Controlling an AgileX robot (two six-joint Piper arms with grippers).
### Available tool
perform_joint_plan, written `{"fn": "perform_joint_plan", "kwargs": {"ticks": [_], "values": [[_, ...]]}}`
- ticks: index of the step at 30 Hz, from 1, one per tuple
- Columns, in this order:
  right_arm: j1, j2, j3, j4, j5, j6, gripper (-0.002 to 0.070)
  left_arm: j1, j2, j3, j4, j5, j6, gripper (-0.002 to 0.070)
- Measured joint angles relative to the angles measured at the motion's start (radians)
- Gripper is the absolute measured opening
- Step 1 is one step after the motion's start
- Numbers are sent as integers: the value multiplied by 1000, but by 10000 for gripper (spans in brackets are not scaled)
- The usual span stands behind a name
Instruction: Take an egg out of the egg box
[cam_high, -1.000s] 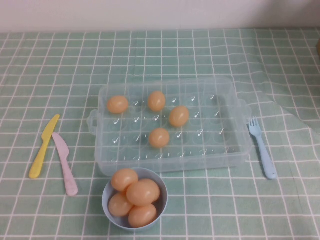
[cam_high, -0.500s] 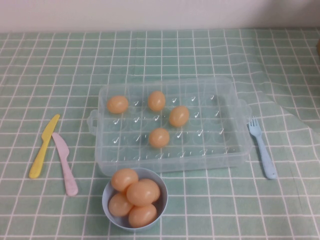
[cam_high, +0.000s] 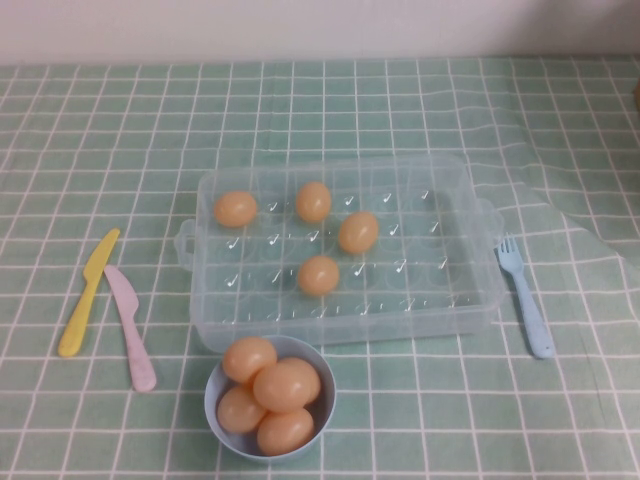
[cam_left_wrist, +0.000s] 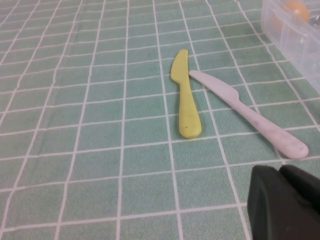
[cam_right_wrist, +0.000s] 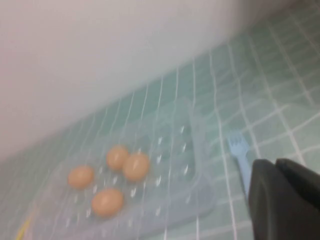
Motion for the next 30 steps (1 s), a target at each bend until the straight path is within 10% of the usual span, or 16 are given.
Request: {"fn": "perform_joint_plan", "kwargs": {"ticks": [10,20,30], "values": [[0,481,-434,-210,564,-31,-17,0,0,0,0,0,0,-4],[14,907,-682,-248,702,-156,-17,0,0,0,0,0,0,-5],[349,1318,-1004,-299,702,-182,-17,0,0,0,0,0,0,-4]]}}
